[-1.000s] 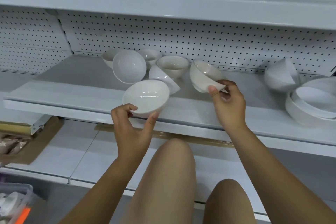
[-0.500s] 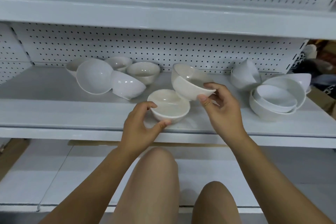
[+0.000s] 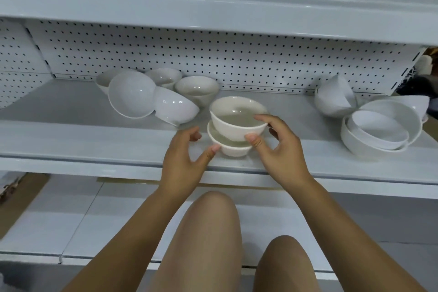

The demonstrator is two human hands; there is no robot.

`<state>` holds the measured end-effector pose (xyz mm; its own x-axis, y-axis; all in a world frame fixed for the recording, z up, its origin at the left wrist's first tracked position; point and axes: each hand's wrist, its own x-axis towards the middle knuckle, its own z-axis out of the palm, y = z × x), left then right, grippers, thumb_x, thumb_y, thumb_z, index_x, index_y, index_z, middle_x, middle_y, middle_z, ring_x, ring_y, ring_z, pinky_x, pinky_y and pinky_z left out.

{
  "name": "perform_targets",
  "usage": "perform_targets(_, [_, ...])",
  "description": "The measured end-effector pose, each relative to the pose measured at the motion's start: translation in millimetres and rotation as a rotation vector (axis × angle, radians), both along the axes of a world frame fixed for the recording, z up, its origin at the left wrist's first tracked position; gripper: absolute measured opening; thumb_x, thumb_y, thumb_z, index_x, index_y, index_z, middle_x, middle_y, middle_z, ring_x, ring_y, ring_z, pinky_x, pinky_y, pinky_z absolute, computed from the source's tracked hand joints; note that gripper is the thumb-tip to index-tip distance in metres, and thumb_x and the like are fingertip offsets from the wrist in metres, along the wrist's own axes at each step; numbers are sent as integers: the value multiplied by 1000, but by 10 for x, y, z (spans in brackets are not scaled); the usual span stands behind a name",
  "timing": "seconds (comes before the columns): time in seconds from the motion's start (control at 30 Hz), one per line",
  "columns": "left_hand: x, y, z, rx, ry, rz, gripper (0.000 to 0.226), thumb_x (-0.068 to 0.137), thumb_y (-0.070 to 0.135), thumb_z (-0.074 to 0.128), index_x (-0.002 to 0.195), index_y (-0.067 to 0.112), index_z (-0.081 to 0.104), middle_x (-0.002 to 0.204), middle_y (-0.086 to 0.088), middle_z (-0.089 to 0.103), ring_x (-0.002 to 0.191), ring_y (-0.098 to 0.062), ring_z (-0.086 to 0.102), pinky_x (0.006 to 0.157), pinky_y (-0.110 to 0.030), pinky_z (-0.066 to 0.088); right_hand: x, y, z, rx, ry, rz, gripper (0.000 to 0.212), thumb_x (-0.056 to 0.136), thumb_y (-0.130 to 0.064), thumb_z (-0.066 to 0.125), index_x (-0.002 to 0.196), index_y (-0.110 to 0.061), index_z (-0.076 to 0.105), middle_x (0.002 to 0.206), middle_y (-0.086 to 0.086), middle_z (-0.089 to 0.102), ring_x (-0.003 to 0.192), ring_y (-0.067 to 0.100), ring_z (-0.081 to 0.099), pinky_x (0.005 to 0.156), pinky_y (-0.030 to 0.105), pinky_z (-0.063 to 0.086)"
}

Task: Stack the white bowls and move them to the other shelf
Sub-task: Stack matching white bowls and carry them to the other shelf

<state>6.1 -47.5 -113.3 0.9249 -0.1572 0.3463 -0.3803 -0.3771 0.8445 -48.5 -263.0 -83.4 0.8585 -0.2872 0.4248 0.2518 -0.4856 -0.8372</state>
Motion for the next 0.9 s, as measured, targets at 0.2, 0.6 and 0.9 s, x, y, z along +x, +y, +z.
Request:
perform_targets(0.2, [145, 191, -26, -111, -129, 256, 55, 97, 36, 66, 145, 21, 45, 141, -2, 38, 132, -17, 44, 111, -29, 38, -24, 55, -13, -52, 33, -25, 43, 84, -52, 70, 125, -41, 63, 136, -14, 60, 129, 6, 52, 111, 30, 42])
perform_targets(0.6, [806, 180, 281, 195, -53, 225, 78, 96, 49, 63, 159, 44, 17, 159, -18, 23, 138, -41, 43, 108, -48, 46, -71, 116, -92, -4, 81, -11, 45, 89, -40, 74, 131, -50, 58, 131, -39, 53, 127, -10, 53, 109, 13, 41])
perform_targets(0.9, [621, 343, 215, 71, -171, 315, 71, 84, 45, 81, 140, 23, 42, 133, -16, 51, 113, -34, 56, 91, -39, 50, -59, 160, -196, 84, 30, 81, 54, 88, -46, 68, 139, -43, 51, 142, -52, 30, 153, 6, 28, 118, 25, 37])
